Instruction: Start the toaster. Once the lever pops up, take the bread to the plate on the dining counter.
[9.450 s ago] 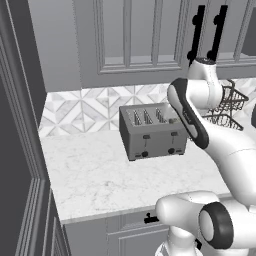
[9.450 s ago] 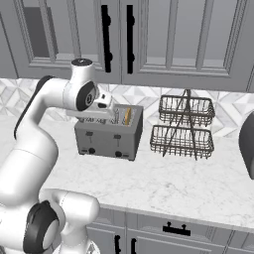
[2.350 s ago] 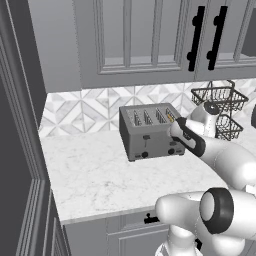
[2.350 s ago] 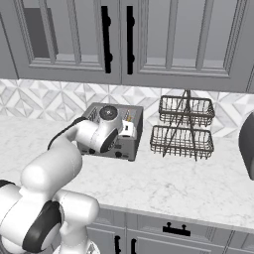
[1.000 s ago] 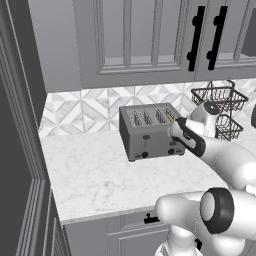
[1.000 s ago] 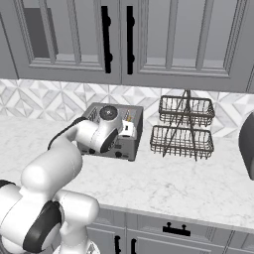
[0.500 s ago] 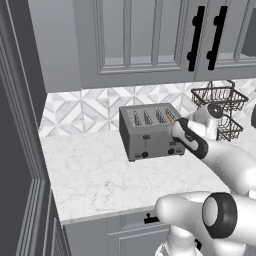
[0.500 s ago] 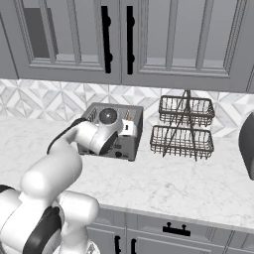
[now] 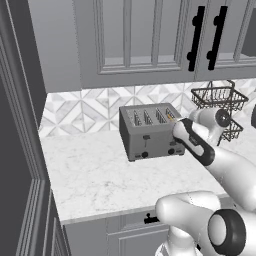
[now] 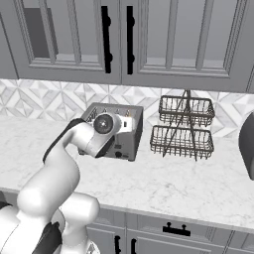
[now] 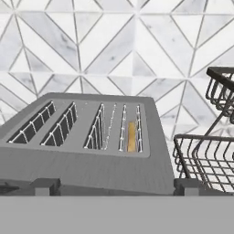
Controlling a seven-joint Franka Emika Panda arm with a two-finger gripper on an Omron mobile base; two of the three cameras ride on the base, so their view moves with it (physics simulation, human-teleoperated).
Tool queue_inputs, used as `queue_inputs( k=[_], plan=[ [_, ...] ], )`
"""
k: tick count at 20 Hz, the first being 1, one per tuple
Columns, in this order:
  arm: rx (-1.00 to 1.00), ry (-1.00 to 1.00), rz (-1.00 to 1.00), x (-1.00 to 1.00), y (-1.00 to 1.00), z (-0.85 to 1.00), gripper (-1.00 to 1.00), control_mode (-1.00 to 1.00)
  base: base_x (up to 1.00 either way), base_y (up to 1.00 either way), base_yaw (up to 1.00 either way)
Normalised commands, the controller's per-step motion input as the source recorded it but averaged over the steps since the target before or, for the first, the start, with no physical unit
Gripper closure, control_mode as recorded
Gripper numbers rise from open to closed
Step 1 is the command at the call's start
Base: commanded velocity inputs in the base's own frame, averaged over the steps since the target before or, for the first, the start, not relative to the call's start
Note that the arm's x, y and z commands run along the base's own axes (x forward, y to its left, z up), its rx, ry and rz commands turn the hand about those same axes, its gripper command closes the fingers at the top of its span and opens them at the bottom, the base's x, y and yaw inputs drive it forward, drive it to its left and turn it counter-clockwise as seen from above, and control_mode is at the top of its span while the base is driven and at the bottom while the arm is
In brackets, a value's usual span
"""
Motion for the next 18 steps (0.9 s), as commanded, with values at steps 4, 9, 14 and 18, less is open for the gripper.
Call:
queue_inputs(
  k=[4, 9, 14, 18],
  plan=[
    [0.0, 0.0, 0.0, 0.06, -0.1, 0.06, -1.0, -1.0, 0.0, 0.0, 0.0],
    [0.01, 0.1, -0.03, 0.32, -0.03, 0.02, -1.0, -1.0, 0.0, 0.0, 0.0],
    [0.0, 0.05, -0.02, 0.26, 0.0, 0.05, -1.0, -1.0, 0.0, 0.0, 0.0],
    [0.0, 0.0, 0.0, 0.15, 0.0, -0.01, -1.0, -1.0, 0.0, 0.0, 0.0]
  ],
)
